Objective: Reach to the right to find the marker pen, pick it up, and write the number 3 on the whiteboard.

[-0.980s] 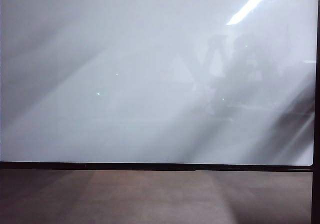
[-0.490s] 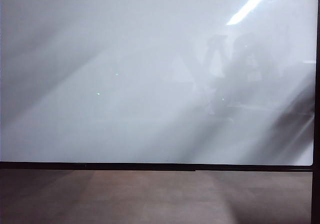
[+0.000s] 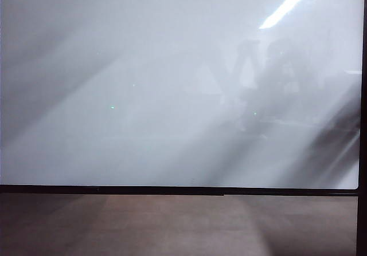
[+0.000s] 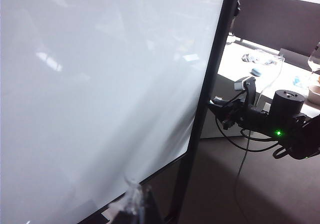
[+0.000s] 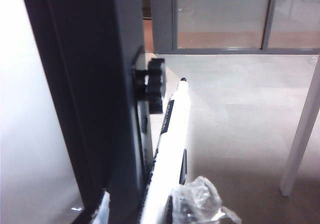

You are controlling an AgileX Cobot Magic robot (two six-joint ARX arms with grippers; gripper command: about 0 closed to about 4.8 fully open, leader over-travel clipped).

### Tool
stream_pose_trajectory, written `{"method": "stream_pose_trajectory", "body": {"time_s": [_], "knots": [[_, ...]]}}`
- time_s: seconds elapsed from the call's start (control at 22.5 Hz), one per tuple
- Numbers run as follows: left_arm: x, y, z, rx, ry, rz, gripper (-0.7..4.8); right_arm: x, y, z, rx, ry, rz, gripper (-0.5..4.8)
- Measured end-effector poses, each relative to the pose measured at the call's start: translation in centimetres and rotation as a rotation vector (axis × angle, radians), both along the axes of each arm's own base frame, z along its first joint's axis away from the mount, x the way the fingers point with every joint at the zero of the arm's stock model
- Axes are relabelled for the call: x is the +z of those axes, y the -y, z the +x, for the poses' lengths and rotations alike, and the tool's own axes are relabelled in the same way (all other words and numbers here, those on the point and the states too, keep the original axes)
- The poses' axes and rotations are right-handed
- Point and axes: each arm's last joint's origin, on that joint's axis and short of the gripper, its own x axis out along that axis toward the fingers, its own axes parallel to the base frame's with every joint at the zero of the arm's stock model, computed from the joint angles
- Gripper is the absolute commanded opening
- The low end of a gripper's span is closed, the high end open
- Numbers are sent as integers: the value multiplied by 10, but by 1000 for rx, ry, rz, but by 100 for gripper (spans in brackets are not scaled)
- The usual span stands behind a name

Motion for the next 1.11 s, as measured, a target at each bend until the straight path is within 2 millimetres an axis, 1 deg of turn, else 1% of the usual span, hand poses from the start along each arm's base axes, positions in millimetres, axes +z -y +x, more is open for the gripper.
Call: {"method": "stream_pose_trajectory", "body": {"time_s": [0.13,0.18,1.11], "knots": [[0,0,0,0,0,0,-5,0,1,0,-6,1,-5,173],[0,0,0,0,0,0,-5,0,1,0,-6,1,-6,193],[0,0,0,0,-2,-3,-5,1,2,-1,-13,6,-11,193]]}}
